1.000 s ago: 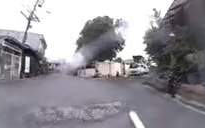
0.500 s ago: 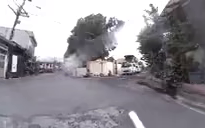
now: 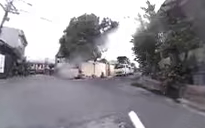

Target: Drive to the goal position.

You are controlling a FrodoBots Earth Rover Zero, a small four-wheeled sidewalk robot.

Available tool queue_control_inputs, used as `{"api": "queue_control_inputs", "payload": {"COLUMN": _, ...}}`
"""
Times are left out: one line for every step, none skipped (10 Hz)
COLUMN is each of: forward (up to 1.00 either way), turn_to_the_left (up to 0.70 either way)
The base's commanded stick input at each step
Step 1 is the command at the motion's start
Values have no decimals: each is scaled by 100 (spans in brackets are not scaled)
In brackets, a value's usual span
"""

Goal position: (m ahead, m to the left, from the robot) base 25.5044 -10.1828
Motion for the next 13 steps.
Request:
{"api": "queue_control_inputs", "payload": {"forward": 85, "turn_to_the_left": -22}}
{"api": "queue_control_inputs", "payload": {"forward": 85, "turn_to_the_left": -19}}
{"api": "queue_control_inputs", "payload": {"forward": 85, "turn_to_the_left": -15}}
{"api": "queue_control_inputs", "payload": {"forward": 85, "turn_to_the_left": -11}}
{"api": "queue_control_inputs", "payload": {"forward": 85, "turn_to_the_left": -7}}
{"api": "queue_control_inputs", "payload": {"forward": 85, "turn_to_the_left": -4}}
{"api": "queue_control_inputs", "payload": {"forward": 85, "turn_to_the_left": 0}}
{"api": "queue_control_inputs", "payload": {"forward": 85, "turn_to_the_left": 0}}
{"api": "queue_control_inputs", "payload": {"forward": 85, "turn_to_the_left": 0}}
{"api": "queue_control_inputs", "payload": {"forward": 85, "turn_to_the_left": 0}}
{"api": "queue_control_inputs", "payload": {"forward": 85, "turn_to_the_left": 0}}
{"api": "queue_control_inputs", "payload": {"forward": 85, "turn_to_the_left": 0}}
{"api": "queue_control_inputs", "payload": {"forward": 85, "turn_to_the_left": -8}}
